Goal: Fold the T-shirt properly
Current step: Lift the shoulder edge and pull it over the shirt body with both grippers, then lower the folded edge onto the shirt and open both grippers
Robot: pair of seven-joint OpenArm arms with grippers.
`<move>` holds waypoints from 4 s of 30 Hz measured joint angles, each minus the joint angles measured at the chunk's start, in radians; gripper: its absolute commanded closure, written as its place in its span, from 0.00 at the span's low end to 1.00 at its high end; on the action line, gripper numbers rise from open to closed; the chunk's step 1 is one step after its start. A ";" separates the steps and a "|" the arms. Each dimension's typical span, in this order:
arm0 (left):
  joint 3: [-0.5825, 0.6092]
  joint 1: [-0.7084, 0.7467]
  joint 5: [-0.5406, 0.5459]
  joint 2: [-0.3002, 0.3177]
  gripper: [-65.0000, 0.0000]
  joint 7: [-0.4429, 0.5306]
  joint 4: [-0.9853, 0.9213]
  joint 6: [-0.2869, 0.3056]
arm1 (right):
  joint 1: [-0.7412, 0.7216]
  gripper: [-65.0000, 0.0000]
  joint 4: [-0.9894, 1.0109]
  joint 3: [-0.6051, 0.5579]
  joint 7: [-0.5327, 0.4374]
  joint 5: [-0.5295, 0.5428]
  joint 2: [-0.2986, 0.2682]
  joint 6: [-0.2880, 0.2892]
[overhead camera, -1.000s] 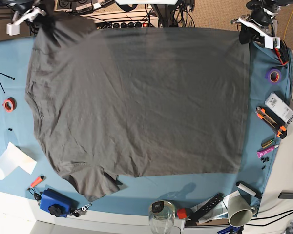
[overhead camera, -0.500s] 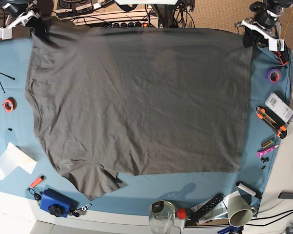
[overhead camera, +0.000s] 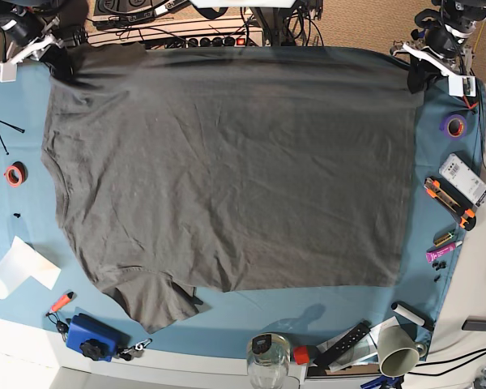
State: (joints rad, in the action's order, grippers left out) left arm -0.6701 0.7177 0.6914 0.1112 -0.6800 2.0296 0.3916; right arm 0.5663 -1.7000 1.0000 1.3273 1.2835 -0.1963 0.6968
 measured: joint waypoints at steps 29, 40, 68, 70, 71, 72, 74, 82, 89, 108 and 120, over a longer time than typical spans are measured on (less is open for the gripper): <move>0.000 -0.029 -0.043 -0.001 1.00 -0.035 0.005 -0.055 | 0.026 1.00 -0.233 -0.064 -0.077 -0.238 -0.001 0.003; 0.000 0.035 -0.006 -0.003 1.00 -0.054 0.017 -0.055 | 0.073 1.00 -0.232 -0.063 -0.133 -0.259 0.039 0.003; 0.001 -0.048 -0.005 -0.003 1.00 -0.069 0.017 -0.104 | -0.131 1.00 -0.210 -0.171 -0.134 -0.462 -0.017 -0.090; 0.001 -0.057 -0.003 -0.003 1.00 -0.069 0.017 -0.103 | -0.150 1.00 -0.210 -0.171 -0.135 -0.474 -0.017 -0.092; 0.001 -0.063 -0.002 -0.003 1.00 -0.069 0.017 -0.103 | -0.154 1.00 -0.210 -0.171 -0.135 -0.474 -0.017 -0.094; 0.001 -0.068 -0.002 -0.003 1.00 -0.069 0.017 -0.103 | -0.154 1.00 -0.210 -0.171 -0.135 -0.473 -0.017 -0.095; 0.003 -0.079 -0.002 -0.003 1.00 -0.069 0.017 -0.104 | -0.153 1.00 -0.210 -0.171 -0.133 -0.475 -0.017 -0.095; 0.179 -0.111 -0.166 0.000 1.00 -0.019 0.016 -0.177 | -0.153 1.00 -0.210 -0.171 -0.145 -0.502 -0.017 -0.098; 0.201 -0.156 -0.238 0.000 1.00 -0.015 0.016 -0.217 | -0.165 1.00 -0.210 -0.171 -0.162 -0.517 -0.017 -0.098; 0.203 -0.172 -0.310 0.054 1.00 -0.016 0.016 -0.254 | -0.215 1.00 -0.210 -0.171 -0.192 -0.552 -0.016 -0.102; 0.217 -0.188 -0.290 0.113 1.00 -0.006 0.013 -0.253 | -0.237 1.00 -0.209 -0.274 -0.275 -0.690 -0.017 -0.129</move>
State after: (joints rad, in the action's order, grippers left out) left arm -0.4530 0.5297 0.4011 0.2245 -0.6861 2.0430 0.1387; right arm 0.3294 -1.9095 0.7265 1.0527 0.5930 -0.2131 0.5678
